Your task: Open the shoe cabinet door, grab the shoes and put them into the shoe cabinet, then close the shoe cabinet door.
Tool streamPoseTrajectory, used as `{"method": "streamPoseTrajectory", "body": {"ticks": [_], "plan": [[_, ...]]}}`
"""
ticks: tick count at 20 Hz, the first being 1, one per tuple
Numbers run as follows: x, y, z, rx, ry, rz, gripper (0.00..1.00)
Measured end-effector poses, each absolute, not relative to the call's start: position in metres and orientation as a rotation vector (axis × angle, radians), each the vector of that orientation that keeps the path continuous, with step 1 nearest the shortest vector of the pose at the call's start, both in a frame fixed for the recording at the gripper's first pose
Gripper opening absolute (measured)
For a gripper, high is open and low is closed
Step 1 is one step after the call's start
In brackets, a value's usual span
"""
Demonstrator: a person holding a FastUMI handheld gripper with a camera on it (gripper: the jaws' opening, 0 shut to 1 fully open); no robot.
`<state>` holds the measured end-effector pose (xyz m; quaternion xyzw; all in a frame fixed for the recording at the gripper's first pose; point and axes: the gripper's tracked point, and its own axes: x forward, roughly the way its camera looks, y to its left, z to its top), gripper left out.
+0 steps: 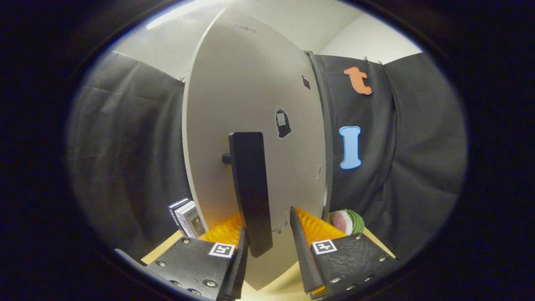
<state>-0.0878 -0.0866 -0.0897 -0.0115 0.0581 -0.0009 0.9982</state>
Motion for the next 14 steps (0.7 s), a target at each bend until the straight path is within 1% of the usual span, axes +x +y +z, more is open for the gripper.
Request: {"method": "streamPoseTrajectory", "body": {"ticks": [4,7,9,14], "plan": [[-0.082,-0.072,-0.093,0.014,0.143,-0.040,0.53],[-0.079,-0.039,-0.097,0.054,0.150,0.016,0.53],[-0.075,-0.033,-0.111,0.029,0.186,0.019,0.53],[-0.035,-0.001,-0.130,0.058,0.227,0.045,0.53]]}}
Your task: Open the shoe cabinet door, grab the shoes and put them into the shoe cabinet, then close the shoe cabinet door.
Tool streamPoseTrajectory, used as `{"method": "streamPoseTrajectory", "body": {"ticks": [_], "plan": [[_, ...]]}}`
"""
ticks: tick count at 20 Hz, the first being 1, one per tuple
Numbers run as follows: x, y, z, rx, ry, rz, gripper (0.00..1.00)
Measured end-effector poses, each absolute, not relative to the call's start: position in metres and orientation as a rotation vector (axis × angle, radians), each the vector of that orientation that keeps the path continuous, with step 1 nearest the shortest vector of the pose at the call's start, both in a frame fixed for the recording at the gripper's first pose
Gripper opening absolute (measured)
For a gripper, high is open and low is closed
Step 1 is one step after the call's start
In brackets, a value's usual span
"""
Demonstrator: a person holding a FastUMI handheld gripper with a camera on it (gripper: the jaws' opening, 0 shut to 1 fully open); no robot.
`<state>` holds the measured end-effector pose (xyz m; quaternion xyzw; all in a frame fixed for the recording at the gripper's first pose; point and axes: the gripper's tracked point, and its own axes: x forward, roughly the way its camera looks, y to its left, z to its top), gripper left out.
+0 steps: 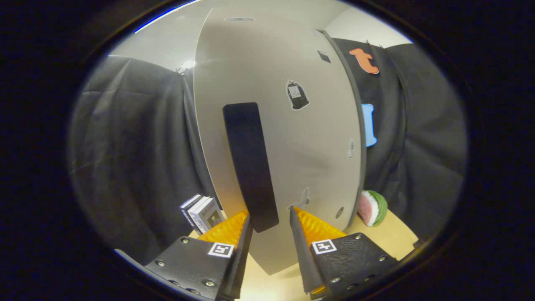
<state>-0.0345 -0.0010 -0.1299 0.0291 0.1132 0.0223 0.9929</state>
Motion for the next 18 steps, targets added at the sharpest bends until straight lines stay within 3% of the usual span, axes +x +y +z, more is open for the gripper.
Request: {"method": "streamPoseTrajectory", "body": {"ticks": [1,16,18], "plan": [[-0.026,0.005,-0.132,0.048,0.229,0.049,0.59],[0.053,0.036,-0.128,-0.041,0.163,-0.032,0.65],[0.065,0.036,-0.130,-0.037,0.164,-0.042,0.71]]}}
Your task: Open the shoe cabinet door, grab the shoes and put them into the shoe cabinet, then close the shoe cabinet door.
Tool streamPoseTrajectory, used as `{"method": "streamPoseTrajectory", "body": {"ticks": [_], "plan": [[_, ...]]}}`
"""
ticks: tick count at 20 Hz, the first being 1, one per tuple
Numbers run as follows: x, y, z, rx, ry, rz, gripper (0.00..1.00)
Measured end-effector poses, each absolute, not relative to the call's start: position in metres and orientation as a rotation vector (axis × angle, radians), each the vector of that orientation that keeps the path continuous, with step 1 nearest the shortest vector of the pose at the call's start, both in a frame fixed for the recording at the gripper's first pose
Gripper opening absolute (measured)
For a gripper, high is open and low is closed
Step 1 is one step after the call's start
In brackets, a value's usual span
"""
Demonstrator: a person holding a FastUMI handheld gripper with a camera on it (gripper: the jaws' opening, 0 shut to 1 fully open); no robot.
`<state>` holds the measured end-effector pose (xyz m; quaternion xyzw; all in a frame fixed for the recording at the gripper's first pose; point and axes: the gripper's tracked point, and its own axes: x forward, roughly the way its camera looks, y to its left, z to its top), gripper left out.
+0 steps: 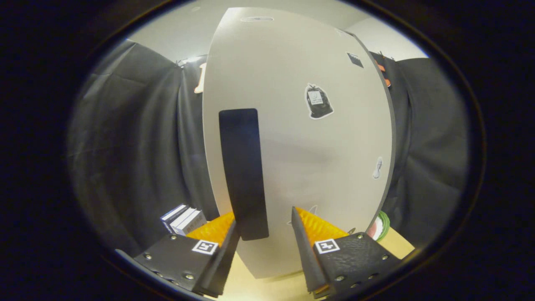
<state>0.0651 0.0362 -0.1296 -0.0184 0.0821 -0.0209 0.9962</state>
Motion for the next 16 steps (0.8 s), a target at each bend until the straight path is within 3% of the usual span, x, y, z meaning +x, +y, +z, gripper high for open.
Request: {"method": "streamPoseTrajectory", "body": {"ticks": [3,16], "plan": [[0.084,0.040,-0.131,-0.034,0.157,-0.052,0.81],[0.121,0.049,-0.134,-0.035,0.131,-0.101,0.85]]}}
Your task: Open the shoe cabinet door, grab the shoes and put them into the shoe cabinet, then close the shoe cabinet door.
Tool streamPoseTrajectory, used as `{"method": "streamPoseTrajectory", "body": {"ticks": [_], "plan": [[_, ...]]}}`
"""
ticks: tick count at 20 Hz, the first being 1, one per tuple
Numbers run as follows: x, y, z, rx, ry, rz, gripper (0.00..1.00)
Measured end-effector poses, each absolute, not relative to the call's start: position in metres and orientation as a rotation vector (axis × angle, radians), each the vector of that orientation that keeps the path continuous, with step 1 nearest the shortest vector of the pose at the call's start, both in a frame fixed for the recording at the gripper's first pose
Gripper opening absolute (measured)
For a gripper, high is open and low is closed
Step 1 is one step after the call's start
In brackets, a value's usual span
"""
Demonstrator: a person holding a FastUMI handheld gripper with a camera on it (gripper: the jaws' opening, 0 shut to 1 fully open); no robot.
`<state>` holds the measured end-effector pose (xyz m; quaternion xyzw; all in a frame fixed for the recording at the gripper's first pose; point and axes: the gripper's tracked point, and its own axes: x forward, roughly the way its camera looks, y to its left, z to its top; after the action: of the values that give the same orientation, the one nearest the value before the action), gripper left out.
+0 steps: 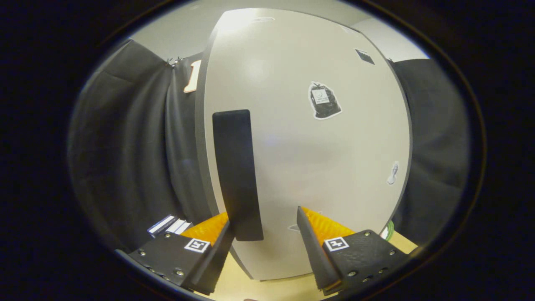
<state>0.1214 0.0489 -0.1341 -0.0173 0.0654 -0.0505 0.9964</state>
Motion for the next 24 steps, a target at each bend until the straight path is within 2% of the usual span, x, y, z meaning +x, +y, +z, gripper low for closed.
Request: {"method": "streamPoseTrajectory", "body": {"ticks": [10,12,15,24], "plan": [[0.127,0.048,-0.134,-0.052,0.111,-0.119,0.84],[0.128,0.047,-0.134,-0.055,0.111,-0.119,0.87],[0.127,0.045,-0.134,-0.037,0.115,-0.116,0.98],[0.087,0.041,-0.098,-0.033,0.042,-0.076,0.99]]}}
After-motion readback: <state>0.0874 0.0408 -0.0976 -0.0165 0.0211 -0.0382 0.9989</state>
